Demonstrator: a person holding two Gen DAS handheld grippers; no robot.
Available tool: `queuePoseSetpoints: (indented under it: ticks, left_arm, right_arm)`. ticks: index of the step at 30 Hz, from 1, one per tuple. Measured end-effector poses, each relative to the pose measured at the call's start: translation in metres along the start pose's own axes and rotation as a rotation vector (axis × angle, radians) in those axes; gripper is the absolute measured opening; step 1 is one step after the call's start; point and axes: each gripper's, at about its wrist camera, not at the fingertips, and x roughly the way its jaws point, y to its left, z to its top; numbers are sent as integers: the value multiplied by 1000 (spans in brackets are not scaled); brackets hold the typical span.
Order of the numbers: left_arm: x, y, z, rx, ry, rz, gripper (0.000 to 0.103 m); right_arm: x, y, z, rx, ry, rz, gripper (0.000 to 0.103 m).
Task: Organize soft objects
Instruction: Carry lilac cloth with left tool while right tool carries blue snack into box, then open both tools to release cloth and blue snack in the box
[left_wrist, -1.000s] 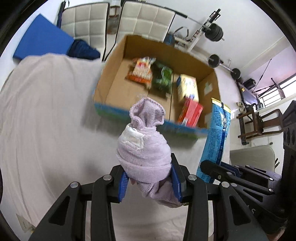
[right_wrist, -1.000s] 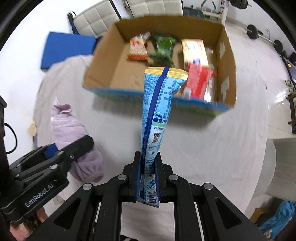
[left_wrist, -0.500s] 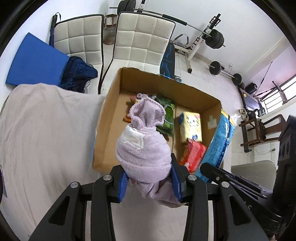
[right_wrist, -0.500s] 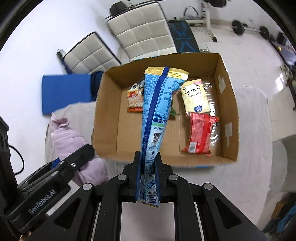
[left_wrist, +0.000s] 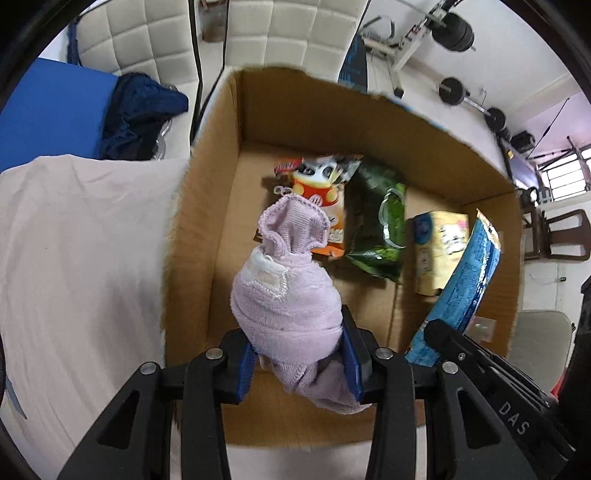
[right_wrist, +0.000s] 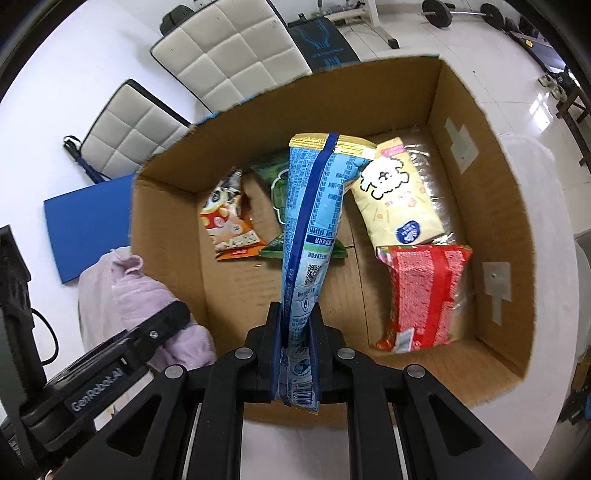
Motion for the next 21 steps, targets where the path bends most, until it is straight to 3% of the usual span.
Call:
queuePoseSetpoints:
  ticks: [12,18,21]
  left_arm:
    - [52,-4,5,40,123,19,39]
    - [58,-2,5,-3,157,25,42]
    - [55,-2,5,-8,165,26,45]
  right_arm:
    - [57,-5,0,-17,71,-66,15]
    - [66,-7,7,-22,99,-75,17]
    - [68,-9,11,-26,113,-76,31]
